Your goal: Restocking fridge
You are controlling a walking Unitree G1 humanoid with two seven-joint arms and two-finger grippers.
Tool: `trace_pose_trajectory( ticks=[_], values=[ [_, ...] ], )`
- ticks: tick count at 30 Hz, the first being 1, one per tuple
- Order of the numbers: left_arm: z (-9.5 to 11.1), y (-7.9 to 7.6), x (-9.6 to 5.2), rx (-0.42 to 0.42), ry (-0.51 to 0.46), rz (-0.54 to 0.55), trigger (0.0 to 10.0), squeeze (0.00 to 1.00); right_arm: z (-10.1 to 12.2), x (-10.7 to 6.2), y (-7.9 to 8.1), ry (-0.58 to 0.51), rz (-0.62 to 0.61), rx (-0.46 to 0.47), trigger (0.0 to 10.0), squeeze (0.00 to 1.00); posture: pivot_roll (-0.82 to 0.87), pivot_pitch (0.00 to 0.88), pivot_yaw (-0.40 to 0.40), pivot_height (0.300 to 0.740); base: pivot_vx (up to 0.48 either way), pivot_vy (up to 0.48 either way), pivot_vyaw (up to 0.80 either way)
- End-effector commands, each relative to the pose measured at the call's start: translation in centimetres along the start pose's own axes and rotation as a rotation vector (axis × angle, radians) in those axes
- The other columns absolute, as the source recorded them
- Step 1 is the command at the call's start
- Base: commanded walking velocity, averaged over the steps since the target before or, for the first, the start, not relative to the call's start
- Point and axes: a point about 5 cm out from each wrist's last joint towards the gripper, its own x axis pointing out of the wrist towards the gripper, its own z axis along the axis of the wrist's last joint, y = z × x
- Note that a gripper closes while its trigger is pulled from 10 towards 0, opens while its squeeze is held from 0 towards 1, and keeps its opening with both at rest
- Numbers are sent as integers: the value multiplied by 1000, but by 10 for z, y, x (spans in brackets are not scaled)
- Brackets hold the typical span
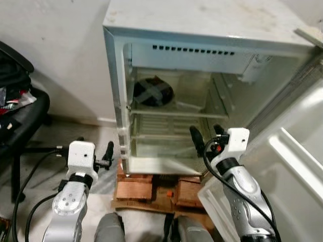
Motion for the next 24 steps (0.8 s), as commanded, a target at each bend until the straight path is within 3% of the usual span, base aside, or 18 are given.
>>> trace_pose_trajectory(
  ticks=[1, 14, 21, 24],
  values=[
    [-2, -2, -1, -6, 6, -10, 10000, 0, 2, -1, -3, -4, -10, -12, 10000, 0, 79, 75, -60, 740, -300, 0, 0],
    [-4, -2, 8, 14, 4, -19, 10000, 0, 0, 1, -6, -3, -13, -12, 10000, 0, 86, 42, -53, 740, -305, 0, 0],
    [-12, -6, 11, 36, 22, -50, 10000, 0, -10, -17, -12, 56, -8, -37, 10000, 0, 73, 7, -33, 740, -304, 0, 0],
    [-16, -6, 15, 62, 29, -80, 10000, 0, -18, -30, -27, 115, -55, -40, 10000, 0, 59, 0, -23, 740, -301, 0, 0]
  ],
)
